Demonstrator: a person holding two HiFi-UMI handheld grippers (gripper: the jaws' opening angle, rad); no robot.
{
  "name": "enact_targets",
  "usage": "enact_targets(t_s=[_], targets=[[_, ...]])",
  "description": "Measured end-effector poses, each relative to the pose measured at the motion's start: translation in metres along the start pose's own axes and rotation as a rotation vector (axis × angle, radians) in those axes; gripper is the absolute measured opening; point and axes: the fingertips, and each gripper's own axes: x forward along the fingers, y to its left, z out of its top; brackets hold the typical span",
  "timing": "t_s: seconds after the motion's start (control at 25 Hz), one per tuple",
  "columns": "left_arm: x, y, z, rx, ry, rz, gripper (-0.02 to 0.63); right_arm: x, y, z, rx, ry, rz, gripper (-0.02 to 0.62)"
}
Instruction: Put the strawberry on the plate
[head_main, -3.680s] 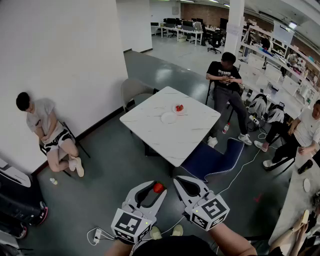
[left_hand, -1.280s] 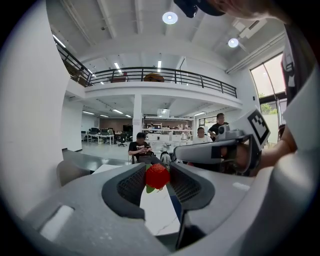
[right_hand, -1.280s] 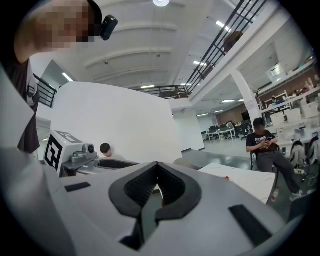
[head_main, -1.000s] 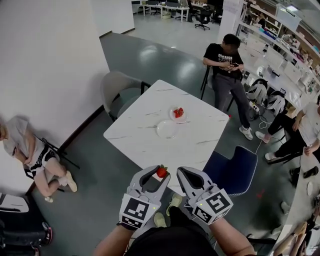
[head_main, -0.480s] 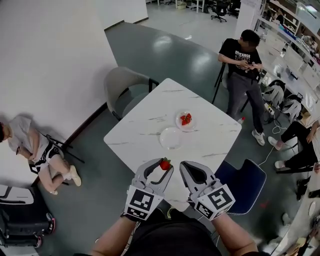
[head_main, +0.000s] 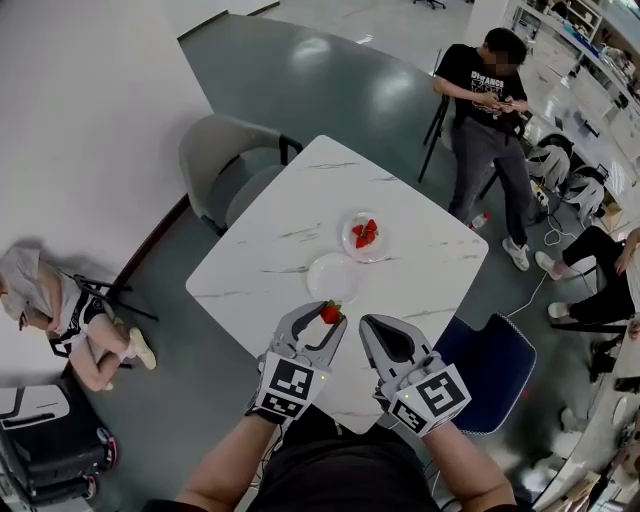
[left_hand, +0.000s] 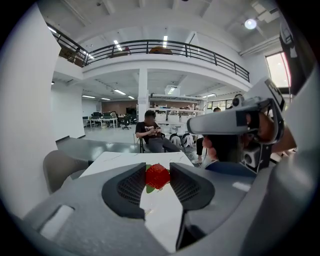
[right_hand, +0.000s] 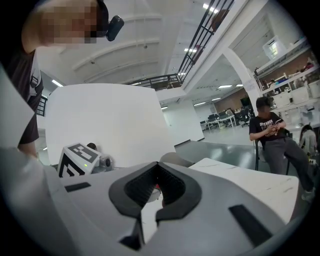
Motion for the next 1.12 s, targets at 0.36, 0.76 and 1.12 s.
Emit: enact_targets(t_s=[0.36,0.76,1.12], targets=[[0.096,0.042,-0.066,0.022,0.115,-0.079,0.155,0.056,-0.065,-0.049,0.056,0.043,-0.081,0.003],[0.158,0.06,-0.143,0.075,0.258,-0.119,0.155,0.077,-0.103,-0.1,0.113,0.086,-0.133,0.003],[0.185,0.059,-0.168,0.105,0.332,-0.148,0.155,0.079,-0.113,-0.114,0.131,0.109,-0.145,0.003]])
